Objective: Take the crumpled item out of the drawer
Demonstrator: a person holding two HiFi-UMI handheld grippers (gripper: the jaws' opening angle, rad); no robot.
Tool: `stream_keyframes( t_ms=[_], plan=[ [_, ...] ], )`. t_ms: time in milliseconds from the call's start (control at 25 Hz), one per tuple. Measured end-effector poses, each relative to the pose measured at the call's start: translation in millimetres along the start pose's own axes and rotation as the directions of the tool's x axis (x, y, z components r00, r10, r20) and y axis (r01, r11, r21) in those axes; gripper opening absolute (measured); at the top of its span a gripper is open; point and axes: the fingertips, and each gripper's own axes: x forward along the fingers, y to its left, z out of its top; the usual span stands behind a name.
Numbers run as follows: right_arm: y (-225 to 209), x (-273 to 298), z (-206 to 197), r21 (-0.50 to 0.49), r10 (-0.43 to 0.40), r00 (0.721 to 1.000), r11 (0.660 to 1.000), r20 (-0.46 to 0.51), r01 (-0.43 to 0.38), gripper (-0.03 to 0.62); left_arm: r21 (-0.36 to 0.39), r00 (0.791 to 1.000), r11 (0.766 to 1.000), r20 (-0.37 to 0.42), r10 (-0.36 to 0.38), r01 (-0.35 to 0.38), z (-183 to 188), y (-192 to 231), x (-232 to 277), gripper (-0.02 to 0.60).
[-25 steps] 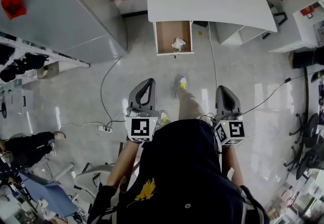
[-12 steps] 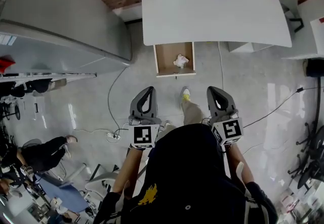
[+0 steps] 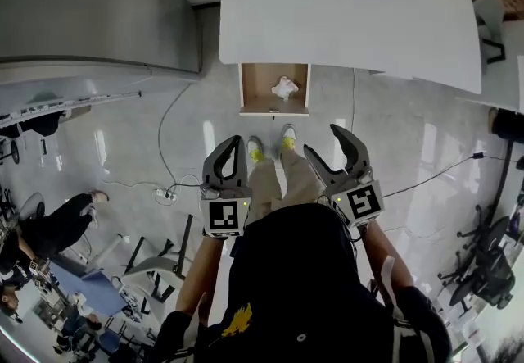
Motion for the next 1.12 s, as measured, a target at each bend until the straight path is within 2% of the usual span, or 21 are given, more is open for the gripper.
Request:
stream_keyframes(
  t_ms=[40,120,240,440,560,640,800,960,1120],
  plan=[
    [1,6,-4,0.004,0.017,1.0,1.0,-0.01,-0.017,0.333,-0.037,1.0,0.999,-0.003,0.017,-0.017,-2,2,1,0.017],
    [0,17,-19,-0.025,0.032,0.998,0.999,-0.056,-0.033,0.333,-0.105,0.999,0.993,-0.011,0.048,-0.049,-8,6,1,0.017],
    [2,44,-45,-0.061,0.029,0.993,0.998,-0.11,-0.036,0.333,-0.062,1.0,0.998,-0.018,0.021,-0.022,-33,14,5,0.017],
    [-10,100,-105,-0.05,0.013,0.971,0.998,-0.238,-0.025,0.333,-0.053,1.0,0.998,-0.02,0.018,-0.019,-64,40,22,0.017],
    [-15,133,-136,-0.051,0.014,0.953,0.998,-0.303,-0.031,0.333,-0.119,0.998,0.991,-0.021,0.064,-0.066,-83,60,36,0.017],
    [-24,150,-155,-0.06,0.004,0.943,0.998,-0.333,-0.026,0.333,-0.13,0.997,0.989,-0.034,0.062,-0.066,-100,64,49,0.017],
    [-38,173,-203,-0.079,-0.015,0.91,0.997,-0.415,-0.02,0.333,-0.081,0.997,0.996,-0.072,0.024,-0.03,-154,64,85,0.017],
    [-50,206,-263,-0.044,-0.036,0.871,0.999,-0.491,0.016,0.333,-0.111,0.992,0.994,-0.128,-0.017,0.002,-206,65,124,0.017],
    [-69,238,-330,-0.056,-0.102,0.806,0.995,-0.583,0.086,0.331,-0.11,0.987,0.994,-0.154,-0.04,0.023,-238,64,150,0.017]
  ],
)
